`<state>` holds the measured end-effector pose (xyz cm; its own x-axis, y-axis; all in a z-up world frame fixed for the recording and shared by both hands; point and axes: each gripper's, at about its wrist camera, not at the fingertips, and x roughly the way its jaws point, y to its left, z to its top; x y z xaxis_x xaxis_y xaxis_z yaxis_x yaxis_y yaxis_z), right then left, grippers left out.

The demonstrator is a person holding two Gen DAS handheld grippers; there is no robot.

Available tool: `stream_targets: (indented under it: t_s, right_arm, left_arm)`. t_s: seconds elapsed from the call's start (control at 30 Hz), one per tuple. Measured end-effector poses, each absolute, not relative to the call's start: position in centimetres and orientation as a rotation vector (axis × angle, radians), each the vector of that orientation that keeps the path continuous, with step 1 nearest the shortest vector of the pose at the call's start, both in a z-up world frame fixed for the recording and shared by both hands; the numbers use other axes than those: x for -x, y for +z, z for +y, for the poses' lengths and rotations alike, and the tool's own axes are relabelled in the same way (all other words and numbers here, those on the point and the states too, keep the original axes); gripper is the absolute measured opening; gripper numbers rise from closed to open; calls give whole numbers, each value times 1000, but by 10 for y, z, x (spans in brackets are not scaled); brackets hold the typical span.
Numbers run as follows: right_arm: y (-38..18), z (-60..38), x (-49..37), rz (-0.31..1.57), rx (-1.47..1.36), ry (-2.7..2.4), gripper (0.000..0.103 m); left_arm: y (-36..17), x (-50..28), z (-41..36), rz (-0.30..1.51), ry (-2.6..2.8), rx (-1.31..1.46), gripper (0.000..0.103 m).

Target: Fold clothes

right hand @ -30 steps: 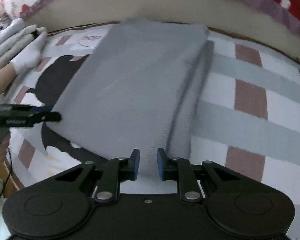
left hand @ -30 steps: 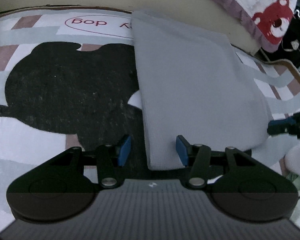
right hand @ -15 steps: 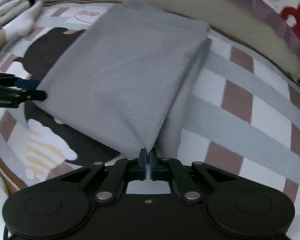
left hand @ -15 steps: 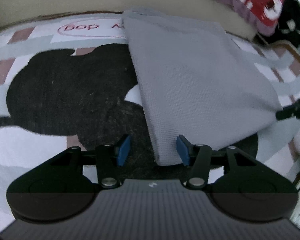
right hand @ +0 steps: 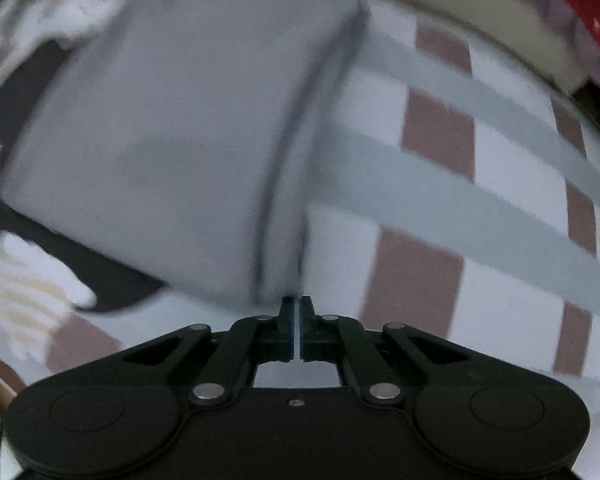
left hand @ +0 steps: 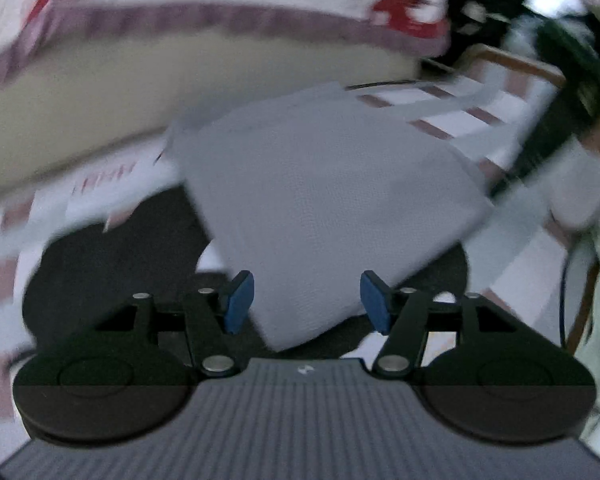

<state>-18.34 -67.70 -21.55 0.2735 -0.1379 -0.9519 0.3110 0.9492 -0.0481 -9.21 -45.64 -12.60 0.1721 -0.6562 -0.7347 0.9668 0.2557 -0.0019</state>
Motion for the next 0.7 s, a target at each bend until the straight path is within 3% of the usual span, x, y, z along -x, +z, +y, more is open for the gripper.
stream_targets:
  t_s: [0.07, 0.2, 0.37, 0.43, 0.5, 0.57, 0.63, 0.7]
  right_arm:
    - [-200, -658, 186, 1146, -26, -256, 14]
    - [-185, -607, 194, 964, 269, -61, 51]
    - [-208, -568, 200, 994, 537, 133, 53]
    - [-218, -564, 201, 1025, 582, 153, 53]
    - [-223, -560, 202, 1029, 621, 184, 53]
    - [-227, -556, 203, 1028, 662, 210, 53]
    - [-234, -553, 201, 1049, 706, 237, 53]
    - [-241, -550, 199, 1069, 751, 264, 53]
  left_arm:
    - [-128, 105, -460, 667, -1262, -585, 58]
    - [-133, 129, -468, 595, -1317, -679, 60]
    - [-143, 140, -472, 550, -1277, -773, 66]
    - [-143, 134, -476, 542, -1213, -775, 76]
    - [-143, 125, -480, 543, -1162, -765, 76]
    - [-140, 113, -483, 573, -1156, -710, 70]
    - [-135, 104, -485, 582, -1171, -650, 36]
    - [-125, 102, -482, 543, -1163, -602, 31]
